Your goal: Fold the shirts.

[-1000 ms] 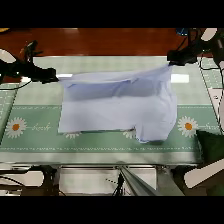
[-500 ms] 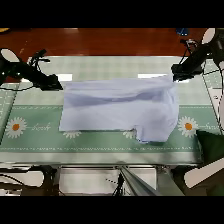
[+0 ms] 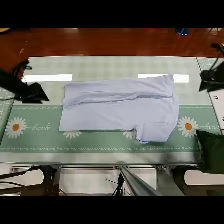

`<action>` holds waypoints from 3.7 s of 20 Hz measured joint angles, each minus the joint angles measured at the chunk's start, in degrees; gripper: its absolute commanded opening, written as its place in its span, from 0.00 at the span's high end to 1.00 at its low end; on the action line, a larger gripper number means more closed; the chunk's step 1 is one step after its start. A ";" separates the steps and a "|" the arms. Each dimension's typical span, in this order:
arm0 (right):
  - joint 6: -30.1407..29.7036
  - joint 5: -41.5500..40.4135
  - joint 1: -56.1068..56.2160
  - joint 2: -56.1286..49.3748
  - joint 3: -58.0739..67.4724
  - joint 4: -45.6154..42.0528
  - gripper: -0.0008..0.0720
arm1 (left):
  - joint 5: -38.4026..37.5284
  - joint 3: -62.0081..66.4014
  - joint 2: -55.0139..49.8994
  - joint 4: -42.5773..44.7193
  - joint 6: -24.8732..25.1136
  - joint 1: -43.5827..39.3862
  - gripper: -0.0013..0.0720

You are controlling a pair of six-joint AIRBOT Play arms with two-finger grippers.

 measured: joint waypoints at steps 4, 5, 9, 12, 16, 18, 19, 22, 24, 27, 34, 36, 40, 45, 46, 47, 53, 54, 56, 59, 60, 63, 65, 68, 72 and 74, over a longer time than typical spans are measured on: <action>-4.15 -7.32 -8.37 10.27 -21.24 8.72 0.33 | 1.20 -17.16 6.62 -0.48 1.01 5.33 0.23; -5.25 -9.70 -9.90 12.26 -25.62 11.30 0.33 | 2.25 -21.14 7.54 -1.20 1.92 6.54 0.22; -10.08 -18.21 -13.11 17.46 -37.48 21.05 0.33 | 6.84 -30.67 9.14 -5.40 5.44 8.90 0.22; -13.20 -21.22 -13.88 19.15 -40.68 26.95 0.33 | 11.32 -33.22 9.03 -8.55 6.71 9.42 0.22; -15.19 -22.95 -14.23 19.91 -42.10 30.97 0.33 | 16.11 -34.45 7.19 -11.37 7.19 8.13 0.22; -15.63 -23.12 -14.27 20.06 -42.32 32.15 0.33 | 16.98 -34.62 5.46 -13.86 7.23 6.05 0.29; -15.76 -23.12 -14.29 20.15 -42.38 32.44 0.33 | 17.79 -34.64 4.48 -15.21 7.28 4.85 0.36; -16.02 -22.99 -14.34 20.50 -42.51 32.83 0.33 | 20.87 -34.82 1.31 -17.64 7.58 1.53 0.96; -16.04 -22.36 -14.34 20.70 -42.58 30.69 0.33 | 21.05 -34.80 0.07 -18.95 7.65 0.50 0.96; -14.93 -21.46 -14.93 20.81 -44.06 24.13 0.33 | 20.92 -34.84 -0.68 -19.19 8.35 0.52 0.96; -13.75 -25.31 -15.54 20.83 -54.99 23.04 0.33 | 19.26 -34.77 -1.05 -19.10 10.73 1.62 0.96; -13.81 -29.27 -13.75 20.83 -57.81 24.61 0.33 | 18.47 -34.80 -1.07 -18.78 10.91 1.73 0.96; -11.43 -38.21 -7.80 20.85 -61.66 26.99 0.63 | 17.75 -34.73 -1.07 -18.60 11.10 1.77 0.96; -6.40 -45.44 -3.80 20.87 -61.99 27.85 0.95 | 16.24 -29.20 -1.11 -18.99 11.21 2.19 0.96; -5.92 -45.66 -3.63 21.11 -60.85 28.15 0.95 | 14.95 -27.08 -1.11 -19.65 11.19 2.27 0.96; -5.90 -45.33 -3.54 21.51 -59.23 28.57 0.95 | 13.73 -24.50 -1.09 -20.37 11.19 2.32 0.96; -5.81 -51.17 -0.63 23.98 -42.75 35.80 0.96 | 13.57 -8.11 -0.72 -28.83 11.08 1.68 0.96; -5.55 -53.62 0.76 23.19 -40.33 36.41 0.95 | 14.91 -6.05 -0.74 -29.81 11.06 1.09 0.96; -4.98 -58.45 3.50 20.26 -36.46 37.22 0.95 | 18.32 -3.34 -0.79 -31.28 11.02 -0.57 0.96; -4.52 -65.37 6.27 13.94 -32.04 37.77 0.95 | 24.04 -1.40 -1.22 -32.39 10.99 -3.04 0.96; -4.39 -67.38 6.84 11.63 -30.73 37.92 0.95 | 26.34 -1.07 -1.51 -32.57 11.02 -3.58 0.96; -4.37 -72.08 7.63 5.60 -27.87 38.16 0.95 | 32.52 -0.50 -3.21 -33.03 10.86 -4.48 0.96; -4.28 -74.38 7.89 2.43 -26.95 38.29 0.95 | 35.23 -0.35 -5.05 -33.07 10.88 -4.79 0.96; -4.28 -76.41 8.09 -1.77 -26.27 38.40 0.95 | 37.20 -0.26 -8.74 -33.09 10.91 -5.60 0.96; -5.25 -77.59 8.13 -5.40 -25.99 38.40 0.59 | 38.77 -0.20 -13.49 -33.11 10.97 -6.93 0.83; -6.05 -77.77 8.11 -6.21 -25.92 37.97 0.39 | 39.01 -0.20 -15.39 -33.11 11.02 -7.30 0.37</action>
